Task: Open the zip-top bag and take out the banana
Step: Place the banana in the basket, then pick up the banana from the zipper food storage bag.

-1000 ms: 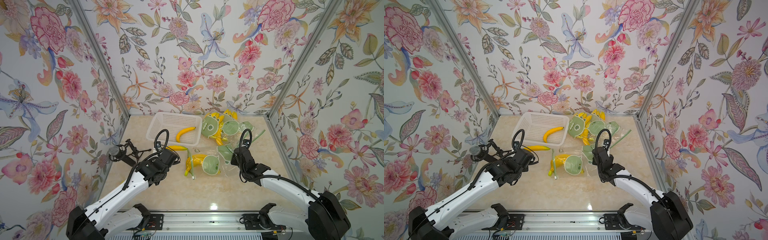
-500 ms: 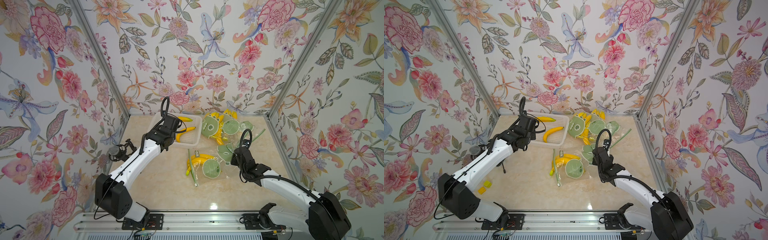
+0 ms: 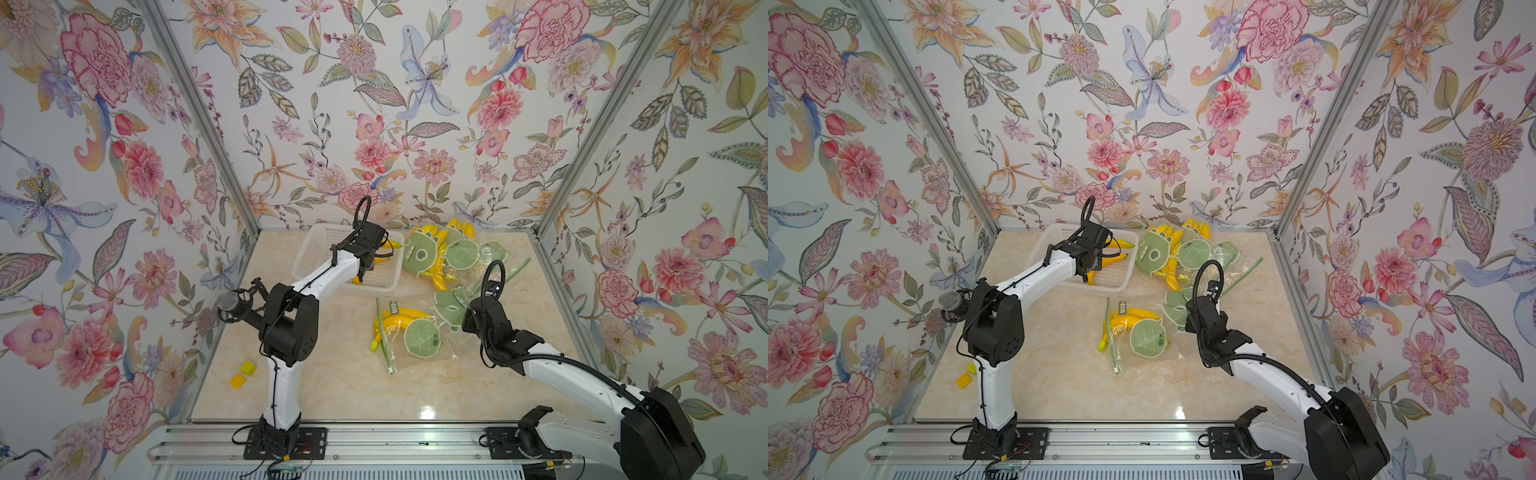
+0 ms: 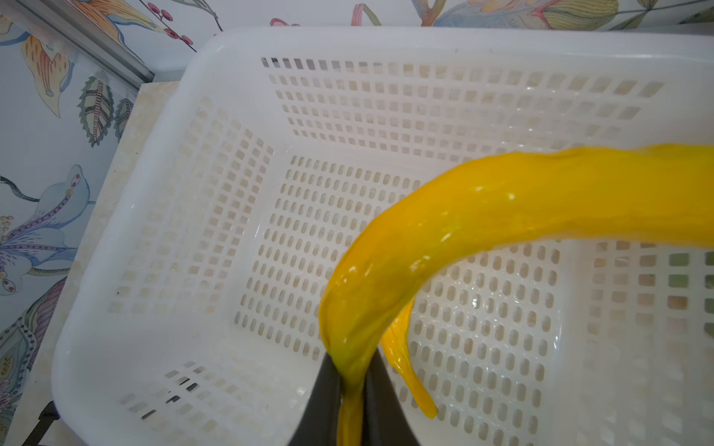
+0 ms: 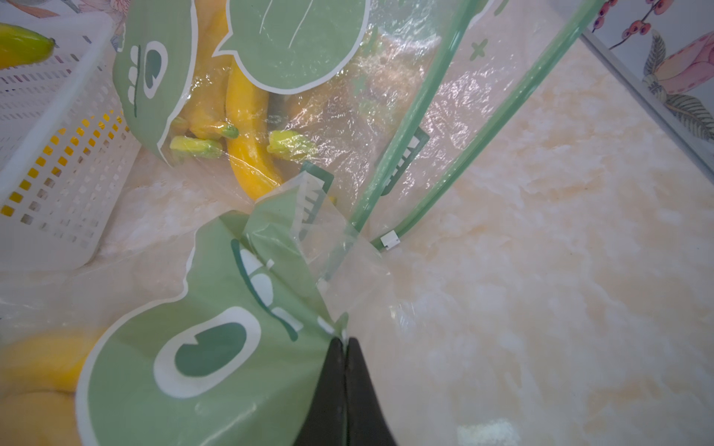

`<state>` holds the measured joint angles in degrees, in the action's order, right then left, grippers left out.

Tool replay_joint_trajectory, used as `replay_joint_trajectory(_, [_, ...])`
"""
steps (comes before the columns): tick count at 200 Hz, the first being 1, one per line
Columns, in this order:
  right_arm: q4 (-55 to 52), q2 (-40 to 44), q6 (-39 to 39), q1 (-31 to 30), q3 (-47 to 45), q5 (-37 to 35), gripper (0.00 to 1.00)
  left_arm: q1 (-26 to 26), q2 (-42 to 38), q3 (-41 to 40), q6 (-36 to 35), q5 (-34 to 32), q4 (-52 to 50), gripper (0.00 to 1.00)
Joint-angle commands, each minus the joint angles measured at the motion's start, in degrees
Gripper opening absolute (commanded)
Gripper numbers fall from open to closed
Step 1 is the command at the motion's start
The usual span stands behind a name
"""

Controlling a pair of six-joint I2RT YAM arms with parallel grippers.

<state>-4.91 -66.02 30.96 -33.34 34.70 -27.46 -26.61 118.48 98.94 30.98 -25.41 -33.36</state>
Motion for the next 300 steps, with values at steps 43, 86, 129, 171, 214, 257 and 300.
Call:
replay_joint_trajectory(43, [-0.06,1.68,0.53,-0.41,-1.48,-0.80,0.00,0.86,3.87,-0.83,2.74,4.62,1.00,0.16])
replay_joint_trajectory(86, [-0.04,1.08,0.55,-0.41,-1.13,-0.75,0.00,0.83,0.92,-4.17,2.65,5.52,1.98,0.30])
replay_joint_trajectory(129, [-0.05,1.22,0.42,-0.41,-0.88,-0.76,0.00,0.77,-3.94,-7.00,1.50,7.57,3.59,0.33])
replay_joint_trajectory(171, [-0.02,1.44,-0.06,-0.41,-0.95,-0.49,0.00,-1.40,-18.48,-16.81,-0.44,10.64,7.85,0.39])
replay_joint_trajectory(214, [-0.01,1.07,-0.59,-0.32,-0.26,0.11,0.00,-5.49,-36.74,-35.11,-2.16,13.74,13.08,0.42])
replay_joint_trajectory(257, [0.00,1.20,-1.21,-0.25,0.10,0.35,0.00,-12.37,-47.56,-53.24,-2.59,16.86,21.32,0.46])
replay_joint_trajectory(300, [-0.02,0.85,-1.43,-0.23,0.46,0.83,0.00,-18.45,-49.07,-63.59,-3.35,18.83,30.00,0.53])
